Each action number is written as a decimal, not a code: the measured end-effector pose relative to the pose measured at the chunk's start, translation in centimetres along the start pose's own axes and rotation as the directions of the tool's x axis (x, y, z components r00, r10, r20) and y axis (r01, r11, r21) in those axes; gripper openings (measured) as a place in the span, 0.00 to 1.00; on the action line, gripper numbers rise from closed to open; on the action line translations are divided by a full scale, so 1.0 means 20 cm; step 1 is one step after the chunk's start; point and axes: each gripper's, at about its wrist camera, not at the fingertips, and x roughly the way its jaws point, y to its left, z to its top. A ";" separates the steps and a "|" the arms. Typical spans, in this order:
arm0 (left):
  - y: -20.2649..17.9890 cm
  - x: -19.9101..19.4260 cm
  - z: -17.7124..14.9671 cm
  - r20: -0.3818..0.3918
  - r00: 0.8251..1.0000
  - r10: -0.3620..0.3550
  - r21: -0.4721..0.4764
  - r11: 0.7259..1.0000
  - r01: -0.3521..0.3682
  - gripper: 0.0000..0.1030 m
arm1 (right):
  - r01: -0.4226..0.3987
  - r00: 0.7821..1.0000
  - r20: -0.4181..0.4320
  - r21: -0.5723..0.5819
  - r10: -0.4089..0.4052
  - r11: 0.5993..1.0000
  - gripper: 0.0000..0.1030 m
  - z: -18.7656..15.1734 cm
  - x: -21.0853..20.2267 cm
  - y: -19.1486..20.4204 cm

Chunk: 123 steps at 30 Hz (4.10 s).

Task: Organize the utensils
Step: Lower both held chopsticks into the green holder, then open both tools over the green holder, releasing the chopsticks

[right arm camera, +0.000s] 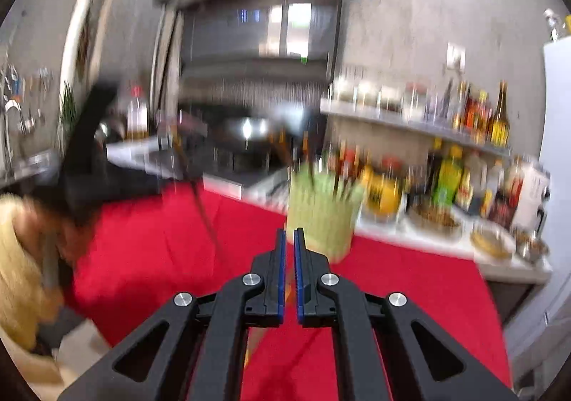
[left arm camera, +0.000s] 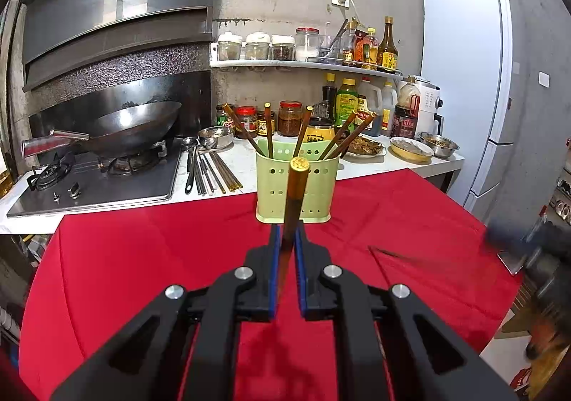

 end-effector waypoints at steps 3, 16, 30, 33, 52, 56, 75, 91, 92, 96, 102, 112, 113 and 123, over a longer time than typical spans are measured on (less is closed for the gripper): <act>0.00 0.00 0.00 -0.001 1.000 0.001 -0.003 1.000 -0.001 0.07 | 0.001 0.995 -0.101 0.068 0.006 0.998 0.05 -0.13 0.14 -0.04; 0.00 -0.02 -0.05 -0.009 1.000 -0.002 -0.013 1.000 0.002 0.07 | 0.046 0.942 -0.334 0.263 0.046 0.964 0.28 -0.45 0.28 -0.07; -0.01 -0.02 -0.06 -0.010 1.000 0.008 -0.007 1.000 -0.008 0.07 | 0.134 0.932 -0.357 0.190 -0.058 0.973 0.09 -0.52 0.22 0.01; -0.01 -0.02 -0.05 -0.009 1.000 0.007 -0.005 1.000 -0.007 0.07 | 0.154 0.954 -0.286 0.208 -0.091 0.966 0.07 -0.45 0.15 -0.05; 0.01 -0.05 -0.03 0.011 1.000 0.005 -0.012 1.000 -0.005 0.07 | 0.130 0.987 0.063 0.228 -0.148 0.965 0.06 0.29 -0.08 -0.33; 0.03 -0.05 -0.03 0.013 1.000 0.010 -0.016 1.000 -0.010 0.07 | 0.104 0.990 0.065 0.237 -0.123 0.966 0.06 0.40 0.01 -0.38; 0.04 -0.01 0.01 0.019 1.000 0.013 -0.005 1.000 -0.013 0.07 | 0.136 0.990 0.013 0.198 -0.141 0.971 0.06 0.39 0.29 -0.40; -0.04 -0.09 0.73 0.354 0.934 -0.042 0.051 0.998 0.026 0.07 | 0.221 0.920 0.285 0.186 -0.268 0.957 0.07 0.85 0.21 -0.60; -0.05 -0.08 0.77 0.366 0.930 -0.045 0.055 0.998 0.027 0.07 | 0.214 0.918 0.296 0.188 -0.263 0.959 0.07 0.87 0.22 -0.60; -0.04 0.14 0.88 0.331 0.942 -0.053 0.042 0.998 0.042 0.07 | 0.161 0.925 0.310 0.200 -0.218 0.967 0.07 0.97 0.37 -0.63; 0.03 0.55 0.84 0.153 0.987 -0.045 0.008 0.999 0.044 0.07 | 0.102 0.955 0.255 0.195 -0.151 0.975 0.07 0.97 0.61 -0.62; 0.08 0.77 0.74 0.014 0.999 -0.042 0.011 0.999 0.042 0.08 | 0.104 0.982 0.138 0.163 -0.128 0.981 0.29 0.86 0.79 -0.59; 0.08 0.73 0.74 0.028 0.999 -0.044 0.010 0.999 0.044 0.09 | 0.107 0.980 0.149 0.166 -0.132 0.980 0.31 0.87 0.75 -0.59; 0.10 0.17 0.68 0.174 0.984 0.044 -0.009 0.999 -0.043 0.25 | 0.155 0.960 0.209 0.163 -0.188 0.974 0.32 0.78 0.26 -0.57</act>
